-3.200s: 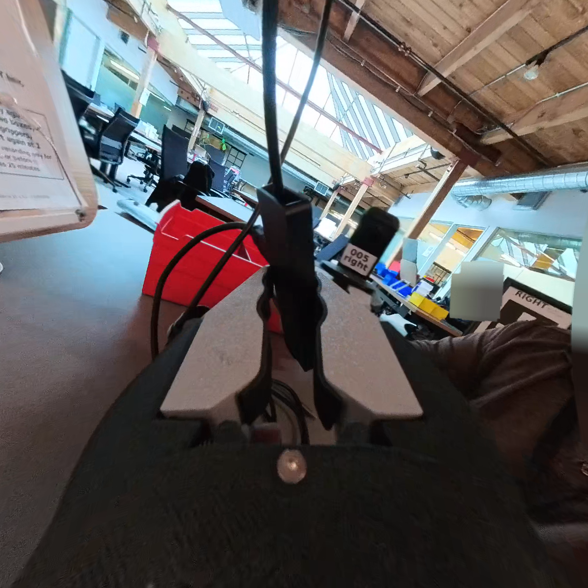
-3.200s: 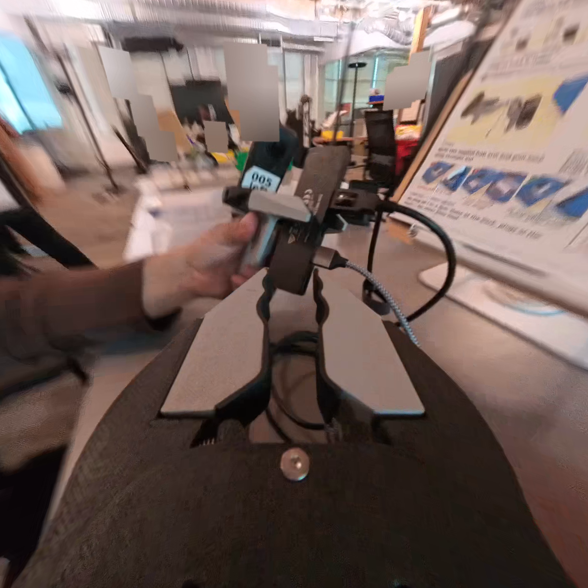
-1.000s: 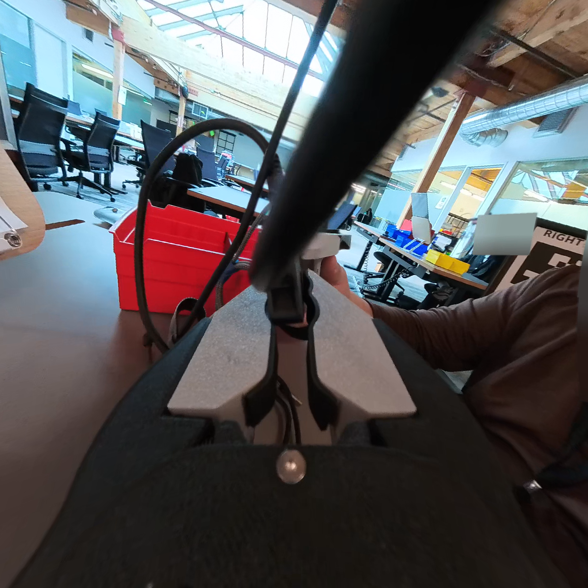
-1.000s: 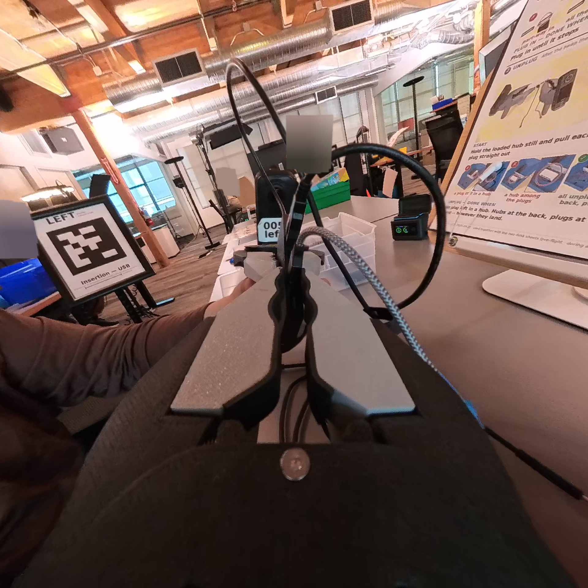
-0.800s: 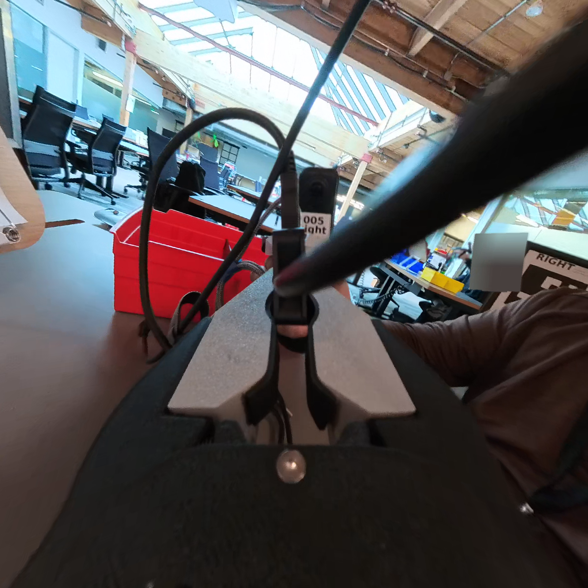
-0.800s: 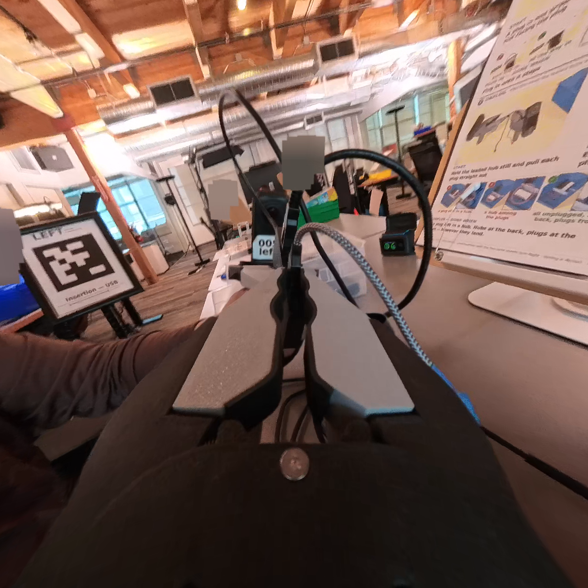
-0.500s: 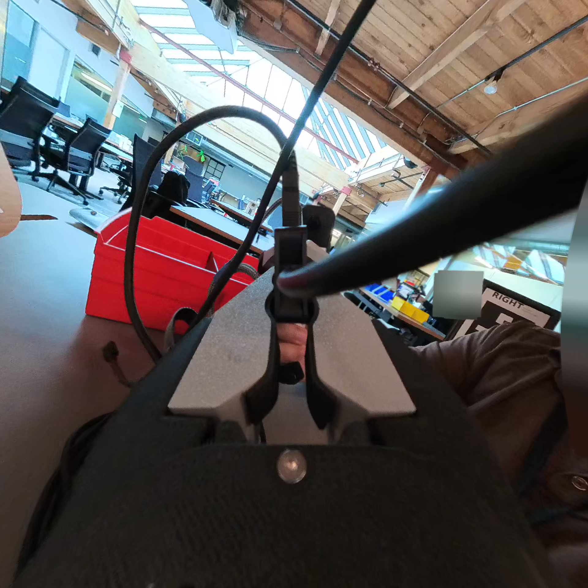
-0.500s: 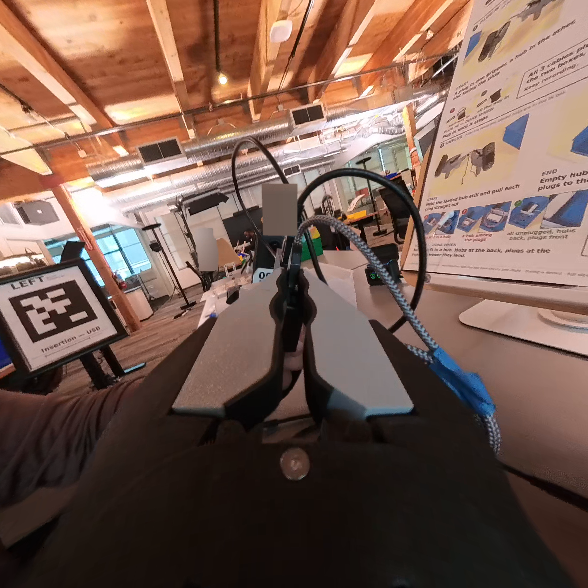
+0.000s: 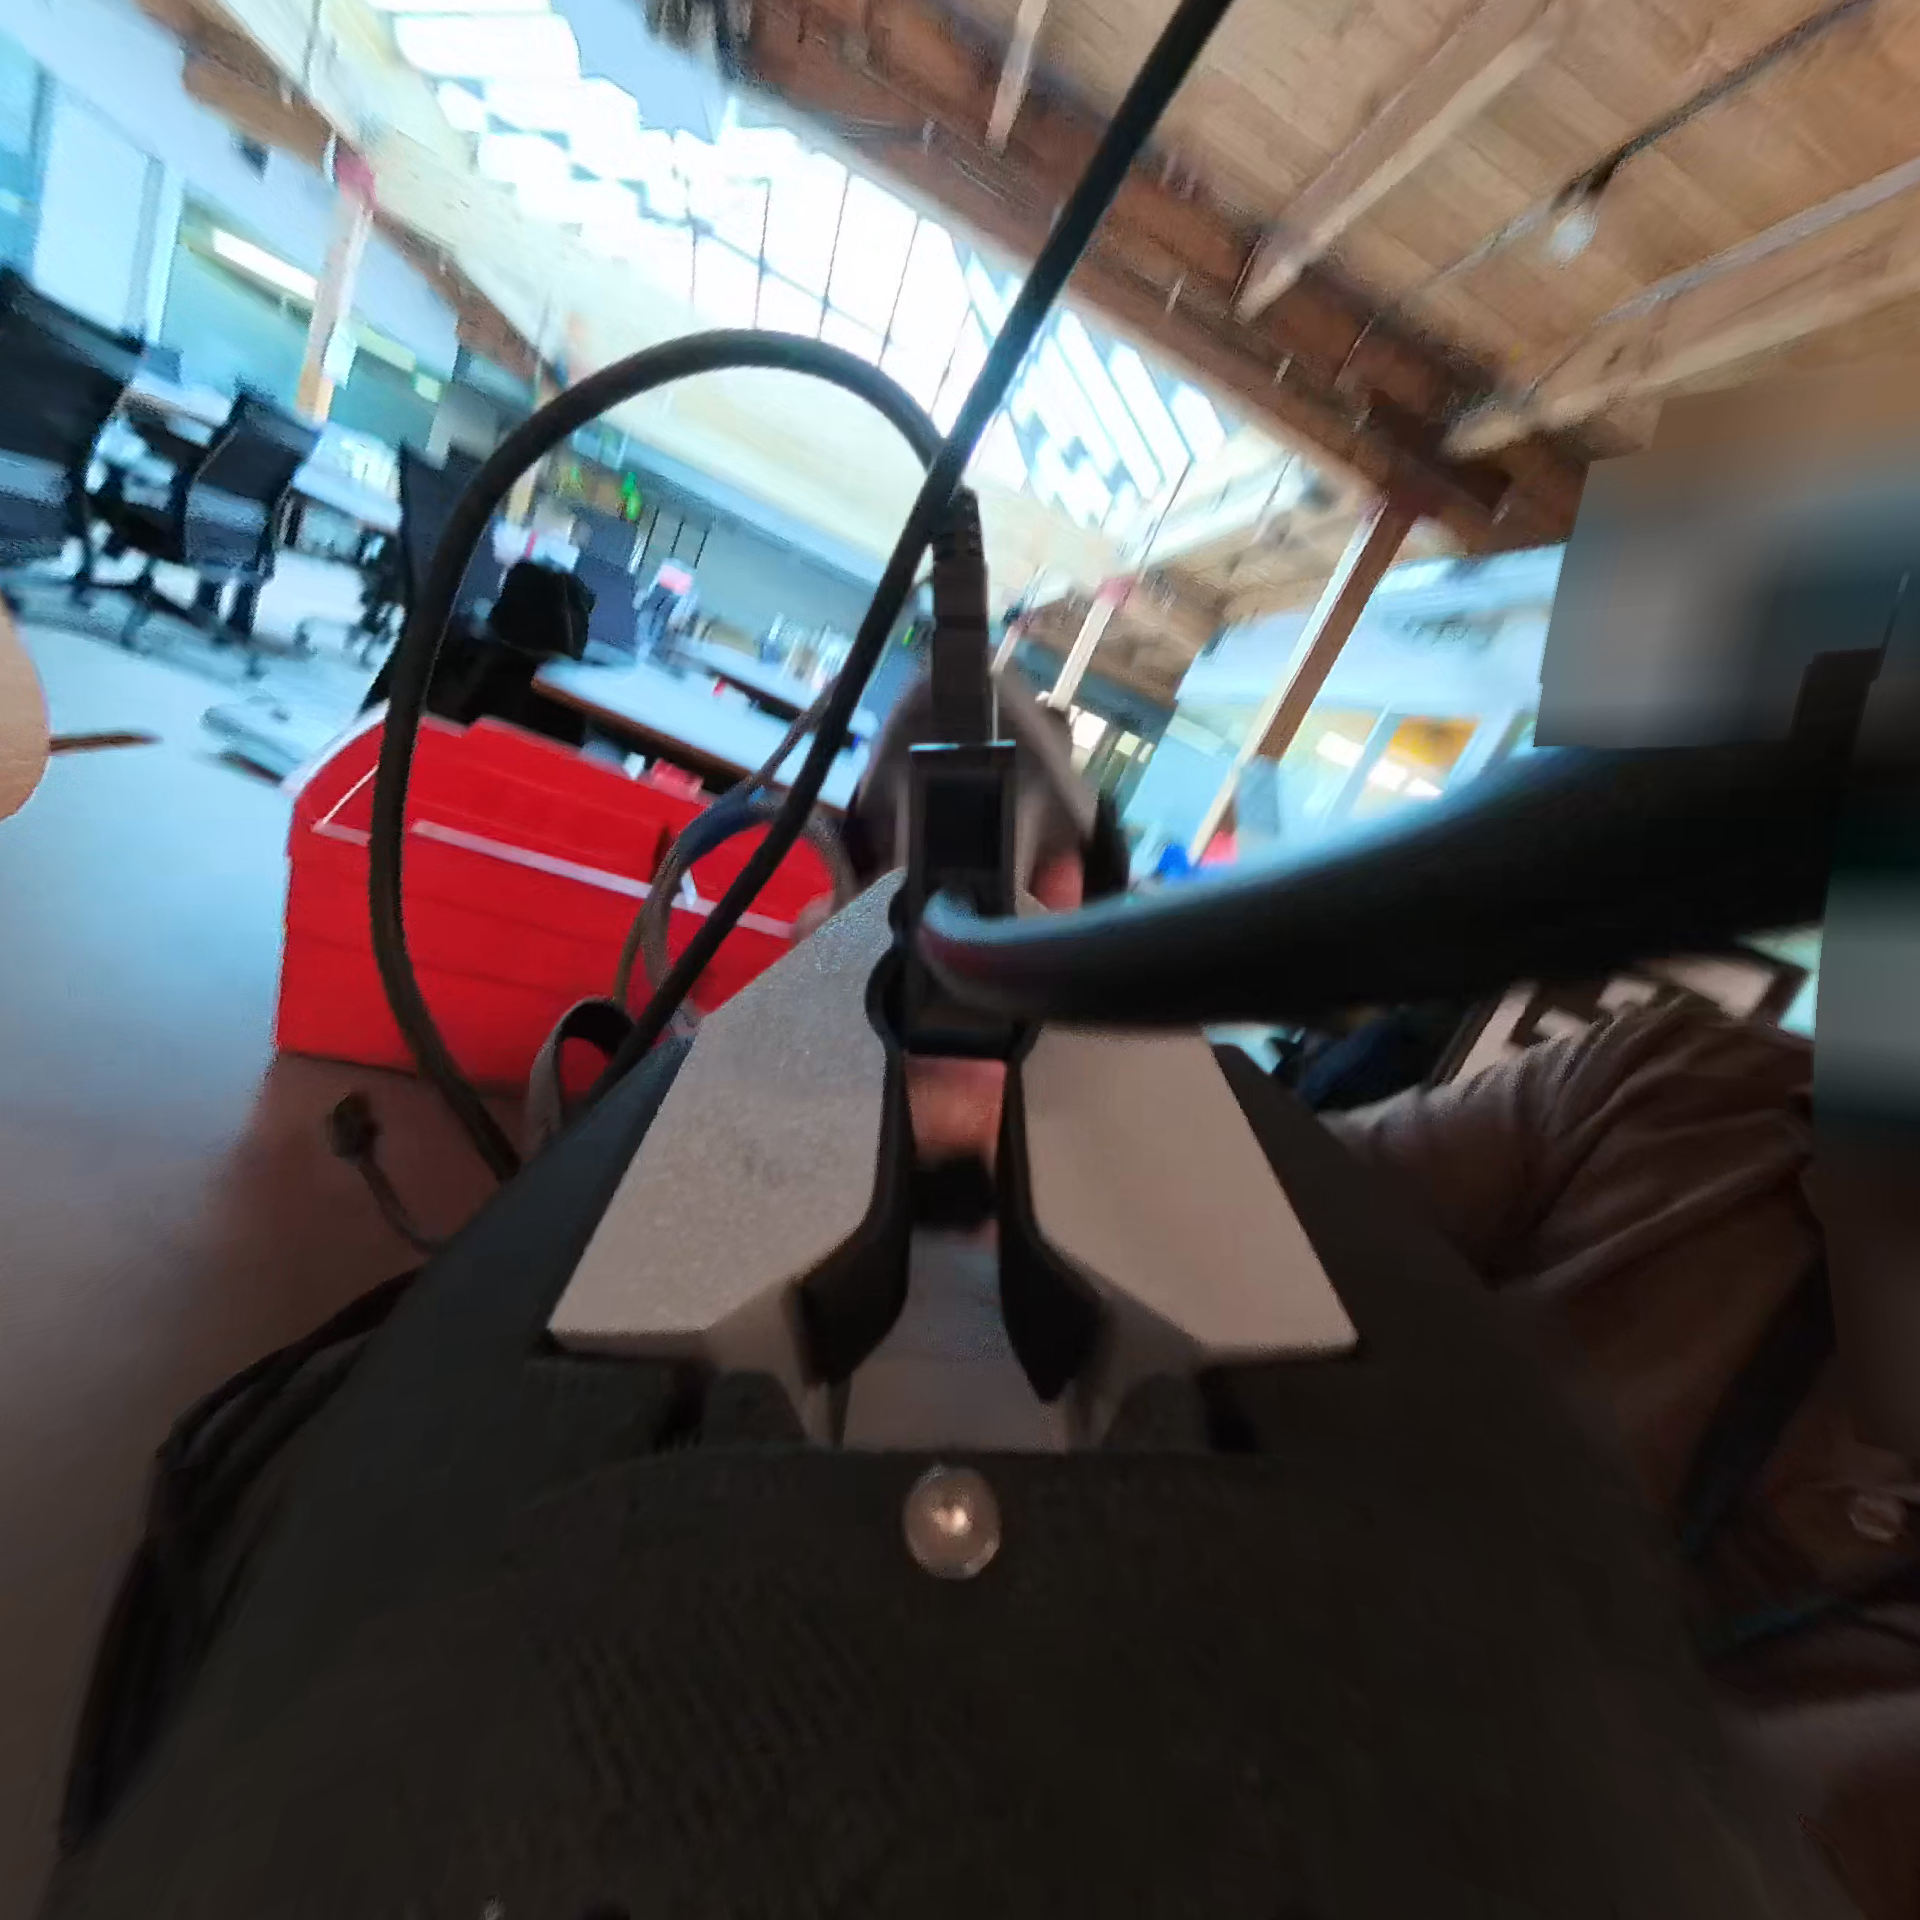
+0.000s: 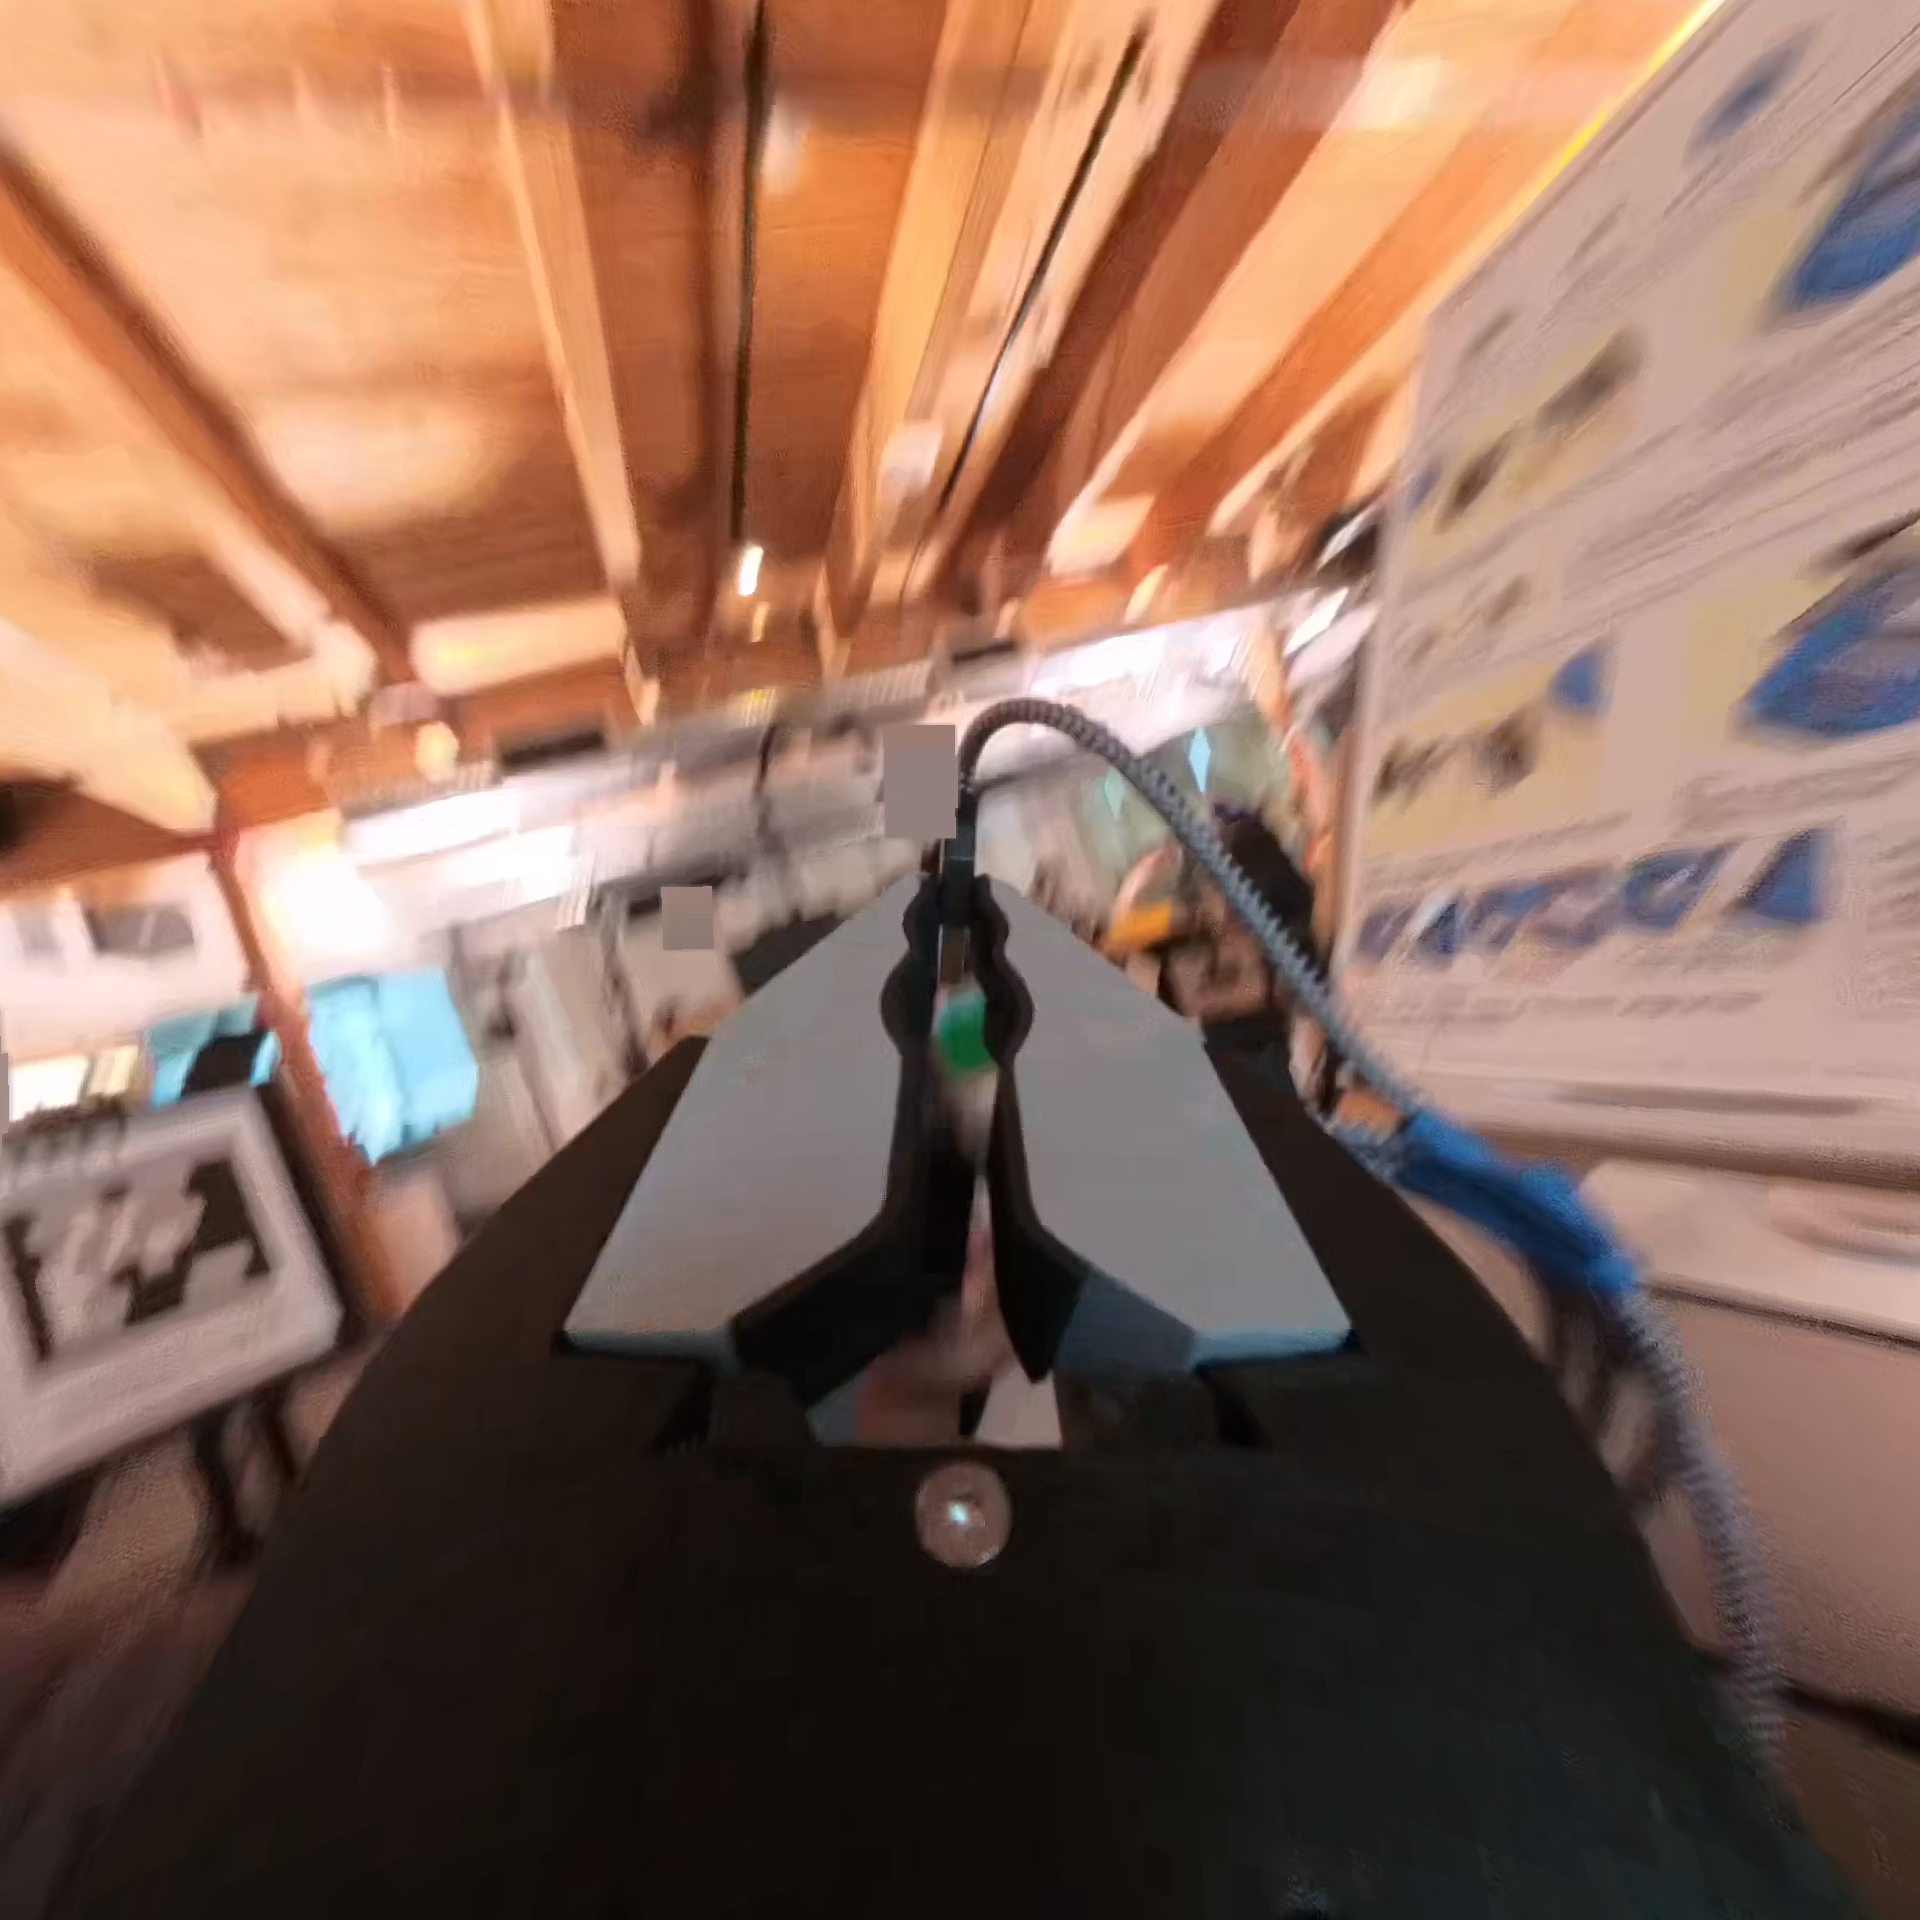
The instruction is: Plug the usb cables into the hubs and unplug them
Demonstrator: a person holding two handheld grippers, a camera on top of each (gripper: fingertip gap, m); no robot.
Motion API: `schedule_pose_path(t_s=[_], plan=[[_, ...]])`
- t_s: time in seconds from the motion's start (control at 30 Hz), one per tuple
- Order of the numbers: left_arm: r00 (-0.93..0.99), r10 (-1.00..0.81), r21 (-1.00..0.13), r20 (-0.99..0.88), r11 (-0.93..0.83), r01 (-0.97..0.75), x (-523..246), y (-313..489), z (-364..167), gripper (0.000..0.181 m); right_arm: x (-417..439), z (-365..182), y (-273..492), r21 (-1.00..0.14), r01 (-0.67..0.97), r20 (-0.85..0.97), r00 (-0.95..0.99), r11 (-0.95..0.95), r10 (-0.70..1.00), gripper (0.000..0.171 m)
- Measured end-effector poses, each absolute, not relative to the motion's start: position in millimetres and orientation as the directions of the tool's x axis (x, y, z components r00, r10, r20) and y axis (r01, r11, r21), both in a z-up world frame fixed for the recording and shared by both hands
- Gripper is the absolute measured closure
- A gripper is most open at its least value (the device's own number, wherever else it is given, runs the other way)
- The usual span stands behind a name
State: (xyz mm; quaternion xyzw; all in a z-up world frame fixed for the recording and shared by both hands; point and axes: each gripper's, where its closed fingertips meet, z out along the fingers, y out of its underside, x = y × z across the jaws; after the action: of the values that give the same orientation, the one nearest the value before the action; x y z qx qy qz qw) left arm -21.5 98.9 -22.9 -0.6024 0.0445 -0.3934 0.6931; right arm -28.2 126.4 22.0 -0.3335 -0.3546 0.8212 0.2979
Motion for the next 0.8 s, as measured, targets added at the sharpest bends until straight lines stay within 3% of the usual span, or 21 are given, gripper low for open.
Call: schedule_pose_path(t_s=[0.07,0.1,0.27,0.4,0.57,0.8], plan=[[0.744,-0.557,-0.916,0.369,-0.081,0.394,-17.3,100.8,-38.7,0.172,-6.0,41.8,171.3,-0.658,-0.335,-0.391,-0.614,-0.675,0.686,0.169],[0.739,-0.562,-0.914,0.371,-0.083,0.396,-16.3,100.2,-39.4,0.171,0.0,43.3,177.5,-0.659,-0.347,-0.380,-0.612,-0.667,0.694,0.169],[0.750,-0.582,-0.915,0.314,0.026,0.403,-24.5,95.8,-23.9,0.171,-0.9,37.0,126.1,-0.866,-0.302,-0.168,-0.575,-0.399,0.800,0.169],[0.810,-0.525,-0.948,0.262,0.020,0.319,-34.7,94.6,-32.3,0.173,6.8,46.0,118.5,-0.914,-0.268,-0.122,-0.537,-0.305,0.835,0.169],[0.769,-0.550,-0.922,0.328,-0.009,0.387,-36.5,94.8,-33.3,0.172,50.3,76.6,147.7,-0.963,-0.174,-0.093,-0.495,-0.204,0.864,0.169],[0.763,-0.562,-0.935,0.318,-0.052,0.352,-23.1,98.7,-38.4,0.172,92.7,66.5,231.7,-0.999,0.035,-0.007,-0.248,0.002,0.969,0.169]])
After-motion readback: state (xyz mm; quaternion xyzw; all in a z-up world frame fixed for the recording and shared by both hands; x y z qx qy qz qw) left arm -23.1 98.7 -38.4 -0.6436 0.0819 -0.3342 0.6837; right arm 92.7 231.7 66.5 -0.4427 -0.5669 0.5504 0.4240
